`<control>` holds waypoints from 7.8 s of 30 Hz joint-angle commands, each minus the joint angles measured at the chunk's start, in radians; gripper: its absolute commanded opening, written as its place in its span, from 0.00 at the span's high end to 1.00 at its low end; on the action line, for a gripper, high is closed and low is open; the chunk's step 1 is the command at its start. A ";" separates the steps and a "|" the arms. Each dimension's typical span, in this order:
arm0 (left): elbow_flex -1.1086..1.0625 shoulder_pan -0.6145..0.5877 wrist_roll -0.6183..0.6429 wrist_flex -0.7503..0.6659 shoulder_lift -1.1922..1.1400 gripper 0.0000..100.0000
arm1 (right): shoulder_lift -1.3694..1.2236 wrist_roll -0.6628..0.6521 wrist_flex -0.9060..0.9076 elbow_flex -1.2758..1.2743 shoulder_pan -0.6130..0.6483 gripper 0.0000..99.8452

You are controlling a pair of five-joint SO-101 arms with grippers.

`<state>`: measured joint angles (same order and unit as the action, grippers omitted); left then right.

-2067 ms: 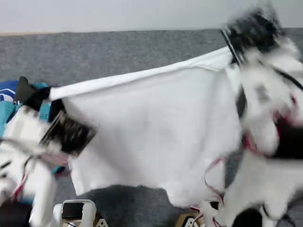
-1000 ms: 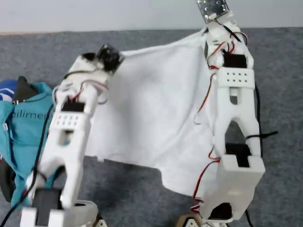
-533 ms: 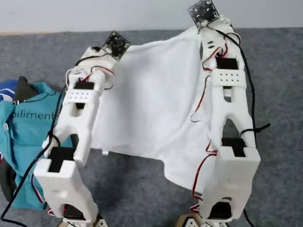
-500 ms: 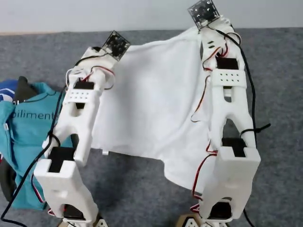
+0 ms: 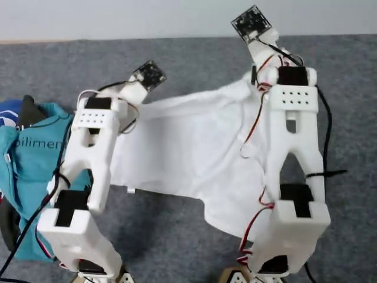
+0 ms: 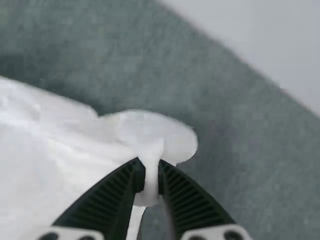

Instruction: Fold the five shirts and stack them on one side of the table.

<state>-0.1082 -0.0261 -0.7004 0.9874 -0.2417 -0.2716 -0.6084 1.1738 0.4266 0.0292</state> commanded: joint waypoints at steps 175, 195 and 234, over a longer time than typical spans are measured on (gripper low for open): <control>1.402 -0.138 -0.491 0.772 -0.798 0.99 | 0.174 0.049 0.625 -0.031 -0.101 0.99; 0.633 -0.135 -0.621 0.760 -0.516 0.99 | 0.443 0.135 0.608 -0.713 -0.058 0.99; 0.746 -0.121 -0.157 0.508 -0.554 0.89 | 0.441 0.184 0.499 -0.554 -0.050 0.69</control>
<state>0.6452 -0.1289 -0.9091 1.5796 -0.8032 0.1320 -0.4365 1.6832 -0.1811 -0.0077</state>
